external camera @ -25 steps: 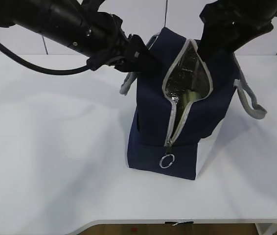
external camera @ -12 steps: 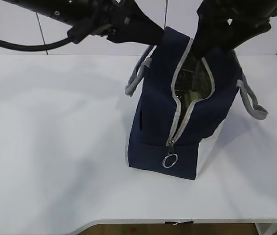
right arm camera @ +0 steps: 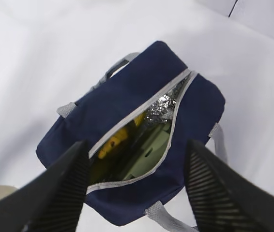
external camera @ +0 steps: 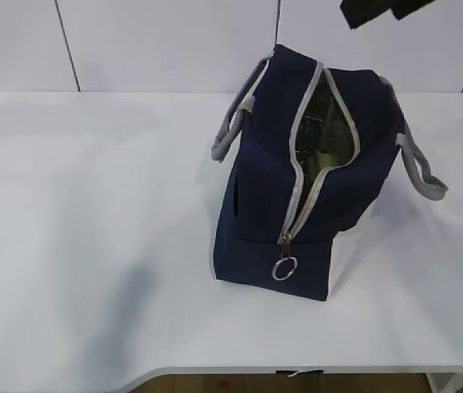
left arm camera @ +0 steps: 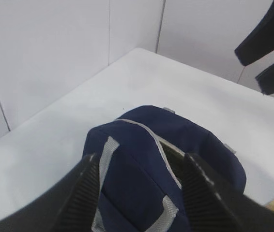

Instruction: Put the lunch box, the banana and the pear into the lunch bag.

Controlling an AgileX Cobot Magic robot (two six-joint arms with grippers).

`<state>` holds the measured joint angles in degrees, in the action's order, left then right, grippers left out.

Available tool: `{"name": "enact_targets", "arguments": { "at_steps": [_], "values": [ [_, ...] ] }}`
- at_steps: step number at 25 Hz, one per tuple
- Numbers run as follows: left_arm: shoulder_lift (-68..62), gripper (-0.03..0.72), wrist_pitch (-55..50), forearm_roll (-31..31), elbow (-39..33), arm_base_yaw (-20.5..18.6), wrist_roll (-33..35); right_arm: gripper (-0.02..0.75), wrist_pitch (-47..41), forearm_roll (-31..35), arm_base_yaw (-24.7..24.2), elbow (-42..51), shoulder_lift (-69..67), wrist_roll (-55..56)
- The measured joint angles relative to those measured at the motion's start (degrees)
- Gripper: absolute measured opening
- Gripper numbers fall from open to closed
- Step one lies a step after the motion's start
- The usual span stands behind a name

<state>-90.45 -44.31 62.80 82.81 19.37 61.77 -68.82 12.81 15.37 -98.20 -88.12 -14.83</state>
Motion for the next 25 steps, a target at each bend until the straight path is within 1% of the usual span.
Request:
{"name": "enact_targets", "arguments": {
  "at_steps": [6, 14, 18, 25],
  "values": [
    [4.0, 0.417, -0.2, 0.0, 0.0, -1.7, 0.1, 0.491, 1.0, -1.6, 0.0, 0.0, 5.7, -0.1],
    [8.5, 0.417, -0.6, -0.1, 0.0, -4.0, 0.1, 0.478, 2.6, -2.1, 0.0, 0.8, 10.3, -0.3],
    [11.0, 0.417, -0.8, -1.1, 0.0, -4.1, 0.1, 0.473, 4.0, -3.1, 0.0, 5.2, 12.9, -0.3],
    [13.3, 0.417, -0.9, -1.3, 0.0, -4.1, 0.0, 0.471, 10.9, -3.7, 0.0, 18.5, 20.7, -0.3]
  ]
}}
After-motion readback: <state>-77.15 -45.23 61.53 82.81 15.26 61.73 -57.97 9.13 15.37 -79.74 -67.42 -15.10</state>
